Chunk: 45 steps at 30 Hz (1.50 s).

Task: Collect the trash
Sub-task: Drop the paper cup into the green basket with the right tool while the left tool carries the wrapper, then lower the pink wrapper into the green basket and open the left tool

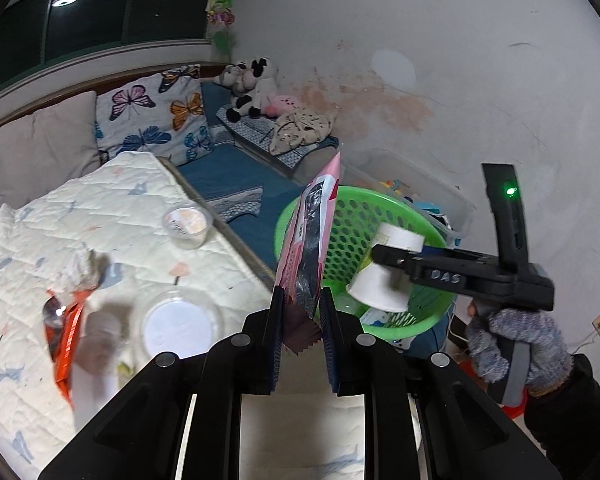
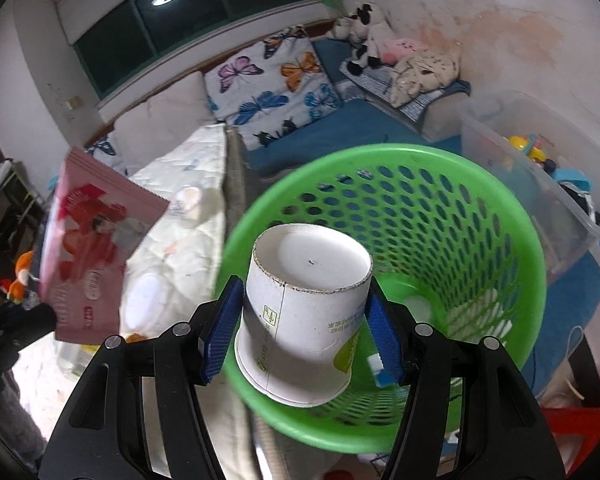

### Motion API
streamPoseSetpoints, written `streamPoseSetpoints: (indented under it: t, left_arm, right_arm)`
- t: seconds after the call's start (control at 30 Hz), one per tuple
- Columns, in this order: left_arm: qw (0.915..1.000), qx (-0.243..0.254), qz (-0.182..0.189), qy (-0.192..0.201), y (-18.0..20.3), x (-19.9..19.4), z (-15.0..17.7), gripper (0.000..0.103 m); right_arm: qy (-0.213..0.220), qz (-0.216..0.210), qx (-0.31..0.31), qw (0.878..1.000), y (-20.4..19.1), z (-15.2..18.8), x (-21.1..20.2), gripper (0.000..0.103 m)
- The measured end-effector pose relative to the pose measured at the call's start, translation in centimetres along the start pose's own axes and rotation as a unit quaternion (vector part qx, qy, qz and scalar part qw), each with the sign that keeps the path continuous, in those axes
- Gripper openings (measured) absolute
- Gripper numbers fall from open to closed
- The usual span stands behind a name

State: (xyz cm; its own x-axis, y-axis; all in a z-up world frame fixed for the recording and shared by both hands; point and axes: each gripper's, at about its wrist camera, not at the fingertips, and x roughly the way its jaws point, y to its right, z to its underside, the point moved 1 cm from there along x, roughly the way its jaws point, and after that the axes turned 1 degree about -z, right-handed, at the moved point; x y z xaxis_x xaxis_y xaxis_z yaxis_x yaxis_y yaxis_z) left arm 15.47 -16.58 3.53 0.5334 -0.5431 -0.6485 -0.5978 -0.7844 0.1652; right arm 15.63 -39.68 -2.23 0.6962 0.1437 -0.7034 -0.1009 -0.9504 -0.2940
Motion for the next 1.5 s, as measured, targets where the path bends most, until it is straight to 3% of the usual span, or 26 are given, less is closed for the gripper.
streamPoseSetpoints:
  t: [0.3, 0.77, 1.5]
  left_arm:
    - [0.9998, 0.005, 0.014, -0.017, 1.7, 2.8, -0.8, 0.018]
    - [0.9991, -0.003, 0.028, -0.033, 3.0, 5.8, -1.6, 0.018]
    - [0.9964, -0.018, 0.045, -0.069, 4.1, 10.2, -2.5, 0.018]
  right_arm:
    - [-0.019, 0.031, 0.006, 0.999, 2.7, 0.8, 2.0, 0.062]
    - [-0.03, 0.038, 0.014, 0.999, 4.9, 1.1, 3.3, 0.062]
    - [0.009, 0.016, 0.018, 1.0, 4.8, 0.8, -0.6, 0.064]
